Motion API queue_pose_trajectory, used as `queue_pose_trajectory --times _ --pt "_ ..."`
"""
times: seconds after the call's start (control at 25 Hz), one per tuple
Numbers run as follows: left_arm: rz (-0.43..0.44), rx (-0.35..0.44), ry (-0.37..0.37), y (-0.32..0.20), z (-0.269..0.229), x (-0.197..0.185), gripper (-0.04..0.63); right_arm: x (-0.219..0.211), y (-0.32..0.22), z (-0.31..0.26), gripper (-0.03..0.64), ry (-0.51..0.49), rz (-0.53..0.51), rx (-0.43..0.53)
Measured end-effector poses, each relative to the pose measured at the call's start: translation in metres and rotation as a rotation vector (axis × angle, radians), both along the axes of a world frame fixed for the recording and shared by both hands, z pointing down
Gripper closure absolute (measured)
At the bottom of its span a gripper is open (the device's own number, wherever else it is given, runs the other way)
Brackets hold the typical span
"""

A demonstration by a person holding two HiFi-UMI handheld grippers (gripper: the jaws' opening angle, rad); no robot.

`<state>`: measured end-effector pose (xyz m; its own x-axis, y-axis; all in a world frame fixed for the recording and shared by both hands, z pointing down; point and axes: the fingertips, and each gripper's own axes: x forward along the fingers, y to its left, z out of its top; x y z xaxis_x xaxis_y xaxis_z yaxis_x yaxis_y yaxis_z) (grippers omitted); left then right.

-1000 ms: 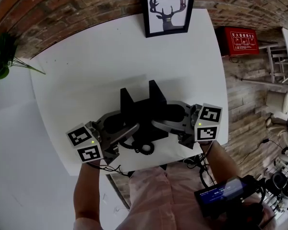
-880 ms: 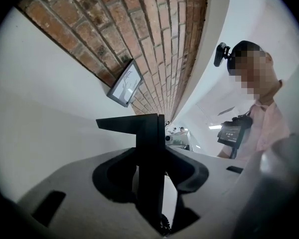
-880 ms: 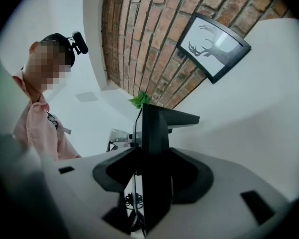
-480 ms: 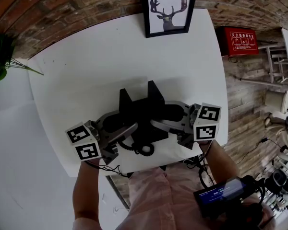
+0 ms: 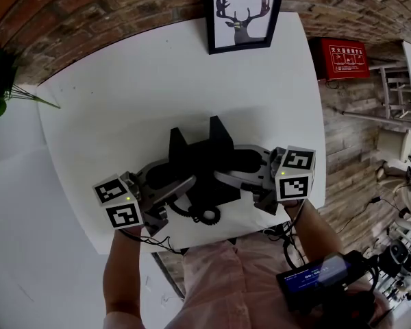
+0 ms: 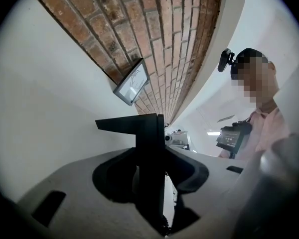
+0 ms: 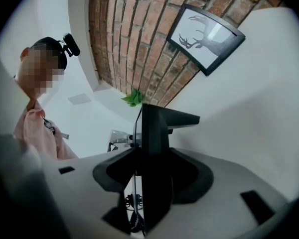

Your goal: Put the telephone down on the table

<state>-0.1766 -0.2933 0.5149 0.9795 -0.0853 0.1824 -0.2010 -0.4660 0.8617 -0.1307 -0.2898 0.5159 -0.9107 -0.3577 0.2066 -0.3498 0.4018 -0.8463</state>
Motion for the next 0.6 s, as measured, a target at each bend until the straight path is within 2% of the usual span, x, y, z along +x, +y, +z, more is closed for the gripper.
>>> queue_pose_trajectory --times 0.6 --pt "0.000 -0.060 0.014 -0.0033 0.0069 -0.0017 0.413 -0.0025 -0.0036 0.0067 0.407 0.009 -0.013 -0.078"
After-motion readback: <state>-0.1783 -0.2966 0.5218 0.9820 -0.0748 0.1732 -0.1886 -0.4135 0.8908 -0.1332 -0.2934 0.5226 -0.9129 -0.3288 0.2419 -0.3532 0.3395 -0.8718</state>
